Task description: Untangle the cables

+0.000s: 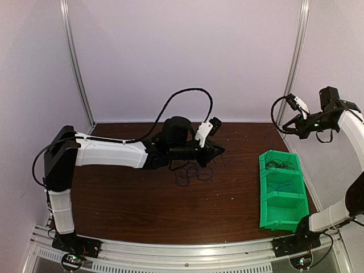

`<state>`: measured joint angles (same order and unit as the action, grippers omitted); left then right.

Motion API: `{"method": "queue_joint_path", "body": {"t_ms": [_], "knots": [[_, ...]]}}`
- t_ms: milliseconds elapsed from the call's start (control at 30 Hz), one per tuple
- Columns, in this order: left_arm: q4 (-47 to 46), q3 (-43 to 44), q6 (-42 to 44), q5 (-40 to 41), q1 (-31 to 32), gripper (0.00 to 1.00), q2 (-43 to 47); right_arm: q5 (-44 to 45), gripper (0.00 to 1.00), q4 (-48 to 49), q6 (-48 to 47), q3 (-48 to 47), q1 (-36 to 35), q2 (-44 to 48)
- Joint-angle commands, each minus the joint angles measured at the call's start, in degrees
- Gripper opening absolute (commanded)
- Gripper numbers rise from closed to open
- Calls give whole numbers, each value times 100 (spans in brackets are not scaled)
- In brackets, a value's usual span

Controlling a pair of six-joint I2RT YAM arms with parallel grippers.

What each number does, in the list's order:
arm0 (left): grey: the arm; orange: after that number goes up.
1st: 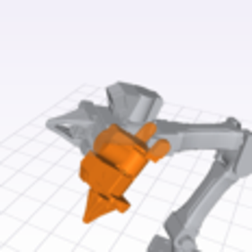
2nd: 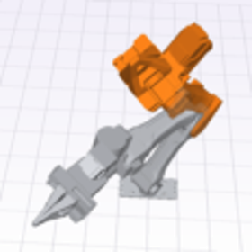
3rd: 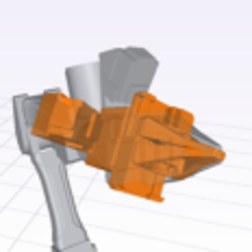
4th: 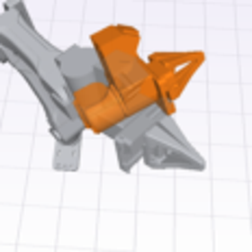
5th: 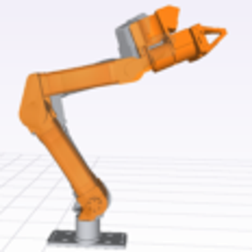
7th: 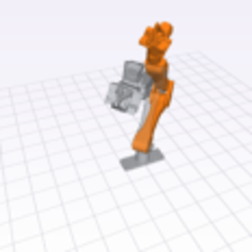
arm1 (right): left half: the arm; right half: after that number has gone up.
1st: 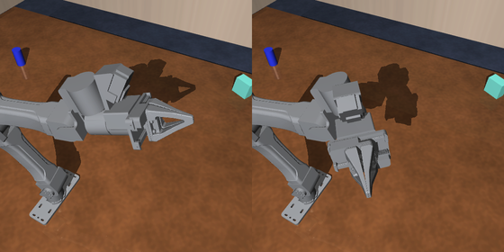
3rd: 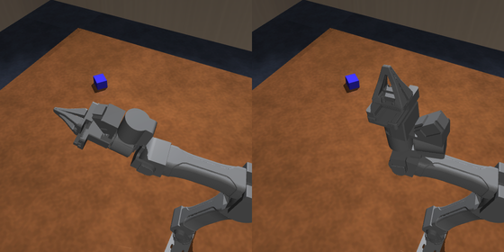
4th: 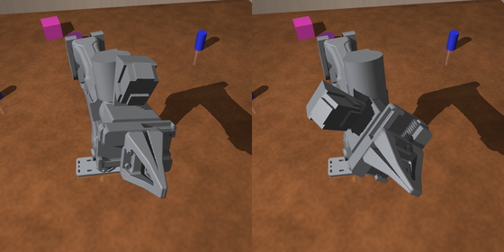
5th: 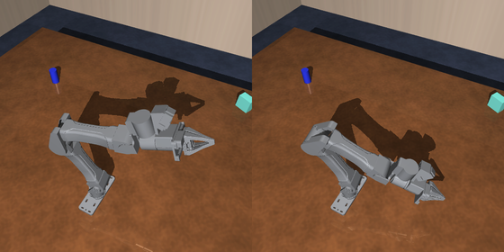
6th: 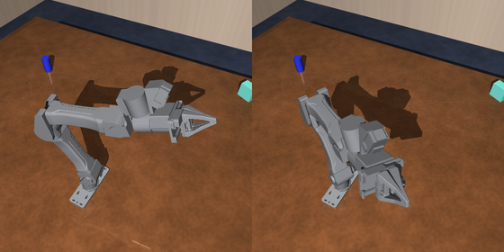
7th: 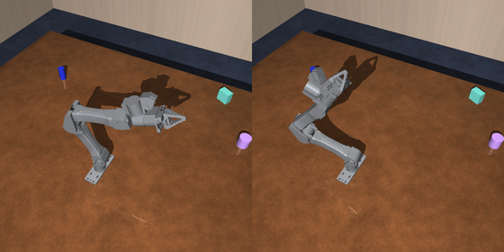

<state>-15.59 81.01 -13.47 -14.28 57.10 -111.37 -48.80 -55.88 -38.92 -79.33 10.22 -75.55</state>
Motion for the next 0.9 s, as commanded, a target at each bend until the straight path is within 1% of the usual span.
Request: {"method": "queue_joint_path", "body": {"t_ms": [0, 100, 233, 333, 433, 600, 733, 867], "knots": [[-670, 779, -199, -571, 177, 0, -439, 833, 0, -1275, -1290, 119, 295, 408], [-656, 1298, -251, -742, 344, 0, -917, 1087, 0, -1619, -1603, 346, 534, 505], [-655, 1824, -237, -883, 520, 0, -1277, 1228, 0, -2220, -2057, 417, 796, 636], [-811, 1851, -120, -1027, 627, 0, -1351, 1465, 0, -2311, -2163, 583, 806, 1093], [-1014, 1792, -12, -1028, 699, 0, -1297, 1446, 0, -2313, -2373, 781, 793, 1711], [-1293, 1744, 27, -994, 817, 0, -992, 1197, 0, -2313, -2228, 848, 766, 2411], [-1229, 1723, 290, -888, 1034, 0, -693, 1279, 0, -2311, -2307, 944, 726, 2984], [-1104, 1587, 340, -779, 1226, 0, -538, 1396, 0, -2313, -2347, 1195, 719, 3372]]}}
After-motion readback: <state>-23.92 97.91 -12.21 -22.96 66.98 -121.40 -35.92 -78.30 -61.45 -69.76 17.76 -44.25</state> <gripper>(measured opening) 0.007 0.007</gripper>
